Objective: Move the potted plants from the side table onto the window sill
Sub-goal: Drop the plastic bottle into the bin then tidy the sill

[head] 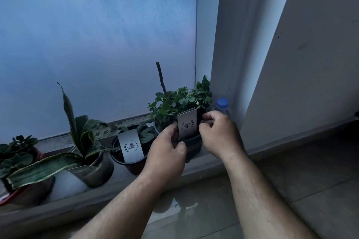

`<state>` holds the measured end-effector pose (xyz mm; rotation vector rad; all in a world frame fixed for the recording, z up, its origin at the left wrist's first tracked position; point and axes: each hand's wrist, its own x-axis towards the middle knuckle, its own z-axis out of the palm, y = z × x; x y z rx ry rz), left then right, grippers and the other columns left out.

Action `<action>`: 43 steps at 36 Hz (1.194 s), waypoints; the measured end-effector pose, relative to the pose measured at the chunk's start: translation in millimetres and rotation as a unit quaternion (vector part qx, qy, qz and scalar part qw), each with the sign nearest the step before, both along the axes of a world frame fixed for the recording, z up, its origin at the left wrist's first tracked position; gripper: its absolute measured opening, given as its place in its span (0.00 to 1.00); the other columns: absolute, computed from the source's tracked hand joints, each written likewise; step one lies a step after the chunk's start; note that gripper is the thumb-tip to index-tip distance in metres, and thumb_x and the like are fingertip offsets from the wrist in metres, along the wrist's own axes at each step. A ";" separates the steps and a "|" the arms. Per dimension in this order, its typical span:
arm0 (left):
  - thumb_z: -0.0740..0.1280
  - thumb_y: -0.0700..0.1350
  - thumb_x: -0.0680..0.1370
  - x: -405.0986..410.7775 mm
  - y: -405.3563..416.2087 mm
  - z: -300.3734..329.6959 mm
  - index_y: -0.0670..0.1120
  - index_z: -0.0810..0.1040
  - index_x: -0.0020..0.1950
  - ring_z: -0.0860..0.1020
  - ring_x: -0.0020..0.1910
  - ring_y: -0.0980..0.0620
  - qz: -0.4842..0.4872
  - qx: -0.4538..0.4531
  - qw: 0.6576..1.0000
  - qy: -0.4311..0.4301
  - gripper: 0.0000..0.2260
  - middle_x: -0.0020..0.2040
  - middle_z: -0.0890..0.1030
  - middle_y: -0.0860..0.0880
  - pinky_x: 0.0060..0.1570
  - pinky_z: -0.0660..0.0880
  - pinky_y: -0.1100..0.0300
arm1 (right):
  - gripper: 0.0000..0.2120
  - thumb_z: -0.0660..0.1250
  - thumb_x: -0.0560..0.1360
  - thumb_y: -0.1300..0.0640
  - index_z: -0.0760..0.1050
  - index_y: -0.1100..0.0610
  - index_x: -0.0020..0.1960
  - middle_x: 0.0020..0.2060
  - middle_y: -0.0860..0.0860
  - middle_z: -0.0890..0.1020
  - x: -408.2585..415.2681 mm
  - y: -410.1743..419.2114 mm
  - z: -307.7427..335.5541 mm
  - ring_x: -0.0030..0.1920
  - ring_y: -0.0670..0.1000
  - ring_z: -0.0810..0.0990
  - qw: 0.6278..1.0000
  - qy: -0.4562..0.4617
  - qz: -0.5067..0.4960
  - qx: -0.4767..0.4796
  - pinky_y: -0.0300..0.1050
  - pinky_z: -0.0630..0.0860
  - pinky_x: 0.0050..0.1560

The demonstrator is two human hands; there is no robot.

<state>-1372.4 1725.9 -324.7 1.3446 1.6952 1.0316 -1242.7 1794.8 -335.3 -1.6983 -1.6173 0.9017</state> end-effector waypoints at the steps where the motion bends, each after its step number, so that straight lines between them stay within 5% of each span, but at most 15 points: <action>1: 0.63 0.36 0.80 -0.6 0.1 -1.1 0.64 0.72 0.62 0.74 0.45 0.81 0.001 -0.001 1.000 0.002 0.22 0.45 0.77 0.71 0.40 0.70 0.82 | 0.14 0.63 0.75 0.55 0.79 0.47 0.59 0.47 0.42 0.84 0.7 1.5 -0.5 0.47 0.46 0.81 1.000 -0.005 -0.012 0.006 0.43 0.78 0.45; 9: 0.63 0.36 0.81 -5.2 -4.1 0.1 0.51 0.68 0.76 0.70 0.44 0.85 0.018 -0.011 1.000 0.022 0.24 0.47 0.72 0.72 0.41 0.64 0.87 | 0.07 0.63 0.74 0.56 0.77 0.46 0.48 0.40 0.42 0.82 7.3 4.7 4.6 0.45 0.49 0.81 0.994 -0.009 -0.084 0.074 0.45 0.79 0.44; 13: 0.64 0.40 0.81 -12.3 -16.4 -5.7 0.53 0.63 0.78 0.71 0.62 0.70 0.028 -0.015 0.999 0.031 0.26 0.67 0.74 0.61 0.55 0.63 0.80 | 0.17 0.63 0.76 0.57 0.77 0.50 0.63 0.59 0.47 0.81 12.8 10.5 -1.1 0.59 0.53 0.79 0.973 -0.060 -0.134 0.177 0.47 0.77 0.56; 16: 0.65 0.40 0.81 -19.7 -31.9 -10.5 0.54 0.65 0.77 0.72 0.65 0.66 0.031 -0.016 0.999 0.040 0.26 0.68 0.75 0.60 0.55 0.64 0.79 | 0.27 0.62 0.78 0.57 0.66 0.50 0.77 0.75 0.49 0.69 19.1 16.7 -4.2 0.71 0.56 0.68 0.968 -0.144 -0.081 0.188 0.50 0.69 0.66; 19: 0.66 0.41 0.81 -27.7 -37.3 -9.1 0.56 0.66 0.76 0.73 0.65 0.65 0.026 -0.007 0.998 0.050 0.25 0.68 0.76 0.59 0.54 0.66 0.80 | 0.29 0.61 0.80 0.54 0.59 0.47 0.81 0.80 0.46 0.62 23.5 24.5 -7.1 0.75 0.57 0.63 0.970 -0.197 -0.015 0.144 0.53 0.64 0.73; 25: 0.65 0.44 0.81 -44.3 -32.8 11.6 0.58 0.69 0.75 0.76 0.60 0.69 0.032 0.032 0.997 0.066 0.23 0.64 0.79 0.60 0.49 0.70 0.82 | 0.20 0.63 0.80 0.55 0.73 0.51 0.71 0.67 0.51 0.74 20.5 28.5 -4.0 0.66 0.58 0.71 0.971 -0.191 -0.025 0.141 0.51 0.72 0.62; 30: 0.66 0.43 0.81 -54.6 -40.1 26.9 0.57 0.72 0.73 0.77 0.60 0.69 0.043 0.060 0.996 0.053 0.21 0.60 0.81 0.60 0.58 0.73 0.71 | 0.17 0.68 0.75 0.55 0.77 0.52 0.64 0.63 0.52 0.74 31.1 22.5 12.9 0.57 0.57 0.77 0.979 -0.189 -0.002 0.078 0.49 0.75 0.57; 33: 0.66 0.42 0.81 -62.7 -51.1 32.6 0.59 0.74 0.69 0.78 0.55 0.71 0.053 0.067 0.995 0.045 0.19 0.54 0.82 0.62 0.46 0.74 0.77 | 0.14 0.72 0.71 0.54 0.80 0.50 0.56 0.57 0.51 0.77 42.6 16.0 38.4 0.52 0.53 0.76 0.979 -0.188 0.009 0.078 0.45 0.71 0.52; 38: 0.67 0.44 0.80 -93.9 -79.5 40.5 0.59 0.73 0.71 0.79 0.55 0.69 0.085 0.060 0.993 0.054 0.20 0.56 0.82 0.59 0.46 0.74 0.78 | 0.07 0.73 0.69 0.52 0.81 0.48 0.47 0.47 0.48 0.81 32.2 -4.6 84.9 0.46 0.52 0.78 0.971 -0.199 0.088 0.105 0.45 0.70 0.47; 43: 0.66 0.44 0.80 -125.8 -104.0 46.5 0.57 0.73 0.71 0.79 0.56 0.67 0.123 0.062 0.988 0.069 0.20 0.58 0.81 0.61 0.49 0.73 0.78 | 0.06 0.75 0.66 0.49 0.80 0.42 0.41 0.41 0.39 0.81 -5.0 -34.0 101.8 0.41 0.40 0.78 0.952 -0.188 0.204 0.127 0.39 0.70 0.39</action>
